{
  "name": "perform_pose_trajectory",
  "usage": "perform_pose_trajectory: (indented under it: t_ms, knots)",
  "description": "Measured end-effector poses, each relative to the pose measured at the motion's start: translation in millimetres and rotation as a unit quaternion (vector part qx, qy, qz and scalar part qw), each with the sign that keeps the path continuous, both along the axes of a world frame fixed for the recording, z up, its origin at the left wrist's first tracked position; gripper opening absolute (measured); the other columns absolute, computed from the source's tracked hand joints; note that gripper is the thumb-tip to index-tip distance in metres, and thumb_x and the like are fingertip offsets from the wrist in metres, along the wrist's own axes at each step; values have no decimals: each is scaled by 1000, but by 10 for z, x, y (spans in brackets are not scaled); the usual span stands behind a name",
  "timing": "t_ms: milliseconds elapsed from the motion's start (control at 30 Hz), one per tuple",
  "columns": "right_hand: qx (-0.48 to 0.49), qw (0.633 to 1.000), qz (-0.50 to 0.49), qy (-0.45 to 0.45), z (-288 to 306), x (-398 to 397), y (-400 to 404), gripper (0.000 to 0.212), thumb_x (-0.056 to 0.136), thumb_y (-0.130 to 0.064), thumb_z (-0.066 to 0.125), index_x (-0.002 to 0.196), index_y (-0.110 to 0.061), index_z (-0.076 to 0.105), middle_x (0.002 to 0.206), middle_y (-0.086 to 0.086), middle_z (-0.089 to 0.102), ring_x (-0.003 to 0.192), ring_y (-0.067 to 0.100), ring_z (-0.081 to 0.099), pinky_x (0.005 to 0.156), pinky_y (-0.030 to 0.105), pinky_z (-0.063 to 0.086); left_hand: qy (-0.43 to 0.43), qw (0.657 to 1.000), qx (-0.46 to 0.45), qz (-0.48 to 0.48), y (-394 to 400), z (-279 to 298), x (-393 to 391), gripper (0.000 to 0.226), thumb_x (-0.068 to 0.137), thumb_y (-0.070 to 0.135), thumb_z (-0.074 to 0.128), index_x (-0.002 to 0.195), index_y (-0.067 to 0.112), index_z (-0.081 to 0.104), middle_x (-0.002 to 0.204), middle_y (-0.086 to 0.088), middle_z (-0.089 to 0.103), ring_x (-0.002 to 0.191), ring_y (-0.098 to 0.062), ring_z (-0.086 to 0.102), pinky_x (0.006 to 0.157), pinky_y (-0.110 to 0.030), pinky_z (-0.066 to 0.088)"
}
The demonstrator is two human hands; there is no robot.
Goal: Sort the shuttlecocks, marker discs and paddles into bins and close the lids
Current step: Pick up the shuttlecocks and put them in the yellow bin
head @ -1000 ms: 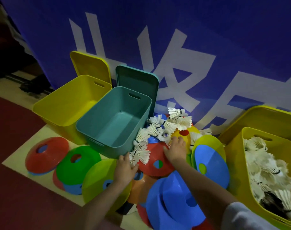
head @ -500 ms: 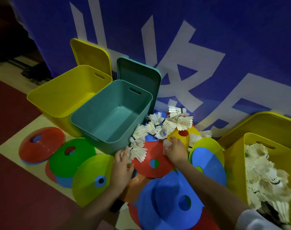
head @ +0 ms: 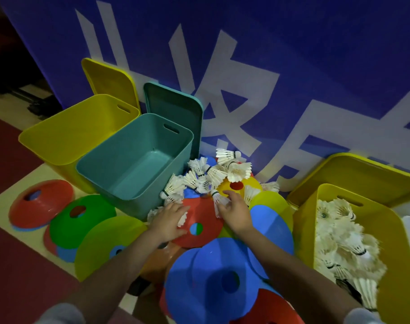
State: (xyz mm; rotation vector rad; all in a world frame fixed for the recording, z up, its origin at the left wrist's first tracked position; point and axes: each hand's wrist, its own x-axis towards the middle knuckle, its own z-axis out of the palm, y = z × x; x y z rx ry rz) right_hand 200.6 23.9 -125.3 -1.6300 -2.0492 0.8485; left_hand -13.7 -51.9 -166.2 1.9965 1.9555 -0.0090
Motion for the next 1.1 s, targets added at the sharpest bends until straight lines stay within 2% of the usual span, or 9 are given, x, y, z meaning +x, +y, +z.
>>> perform_pose_trajectory:
  t_ms: [133,267,433,567,700,767,867,1000,1100]
  knots:
    - [-2,1000,-7,23,55,118,-6,47,89,-31,59,133,-21,48,127,5,54,96,21,58,81,37,49,64,995,-41,-68,166,-33,-47,81,86,34,63,152,27,16,155,2,22,143,-18,18,115,-36,17]
    - [-20,996,-45,74,114,198,7,45,90,-31,59,133,-23,48,129,-2,54,94,9,52,75,24,43,51,994,-20,-94,298,-72,-88,68,88,39,60,147,28,30,149,3,34,139,-17,26,115,-33,16]
    - [-14,984,-71,164,252,381,0,31,91,-23,61,122,-19,59,116,2,57,79,5,52,59,8,43,-115,990,75,-22,209,80,81,64,85,48,64,141,29,40,136,6,46,123,-14,44,103,-28,34]
    - [29,966,-104,233,471,724,-42,19,92,-21,60,110,-26,62,110,-1,62,86,12,58,68,15,45,-224,968,108,24,157,444,479,72,82,49,67,144,31,35,124,16,40,90,-6,58,81,-13,37]
    - [79,945,-175,264,663,1313,-139,24,88,-32,58,111,-26,62,104,-2,63,81,10,58,72,24,48,-307,943,123,48,291,764,1073,64,79,38,74,136,22,49,122,7,43,68,6,51,67,0,36]
    - [102,941,-213,243,729,1654,-209,26,87,-37,55,110,-28,61,101,-2,62,83,14,59,70,30,48,-337,931,131,48,348,911,1422,58,78,33,76,130,18,55,120,0,48,70,4,53,66,-1,37]
    - [113,939,-272,178,739,2191,-372,24,93,-28,57,116,-23,59,111,0,59,91,15,56,76,27,42,-376,914,146,35,372,1090,1897,52,78,30,76,125,15,58,116,1,49,96,-6,52,77,-5,35]
    - [116,946,-294,68,559,2782,-711,29,91,-27,58,119,-21,60,117,2,59,87,13,57,79,35,50,-438,891,113,36,309,1191,2378,51,81,37,73,126,21,57,118,4,48,111,-6,46,95,-28,46]
    - [90,965,-246,-16,353,3017,-867,31,90,-24,59,121,-23,62,118,3,58,81,14,61,72,32,49,-446,888,107,29,231,1225,2664,52,82,39,70,128,20,56,124,5,49,109,-1,47,86,-10,40]
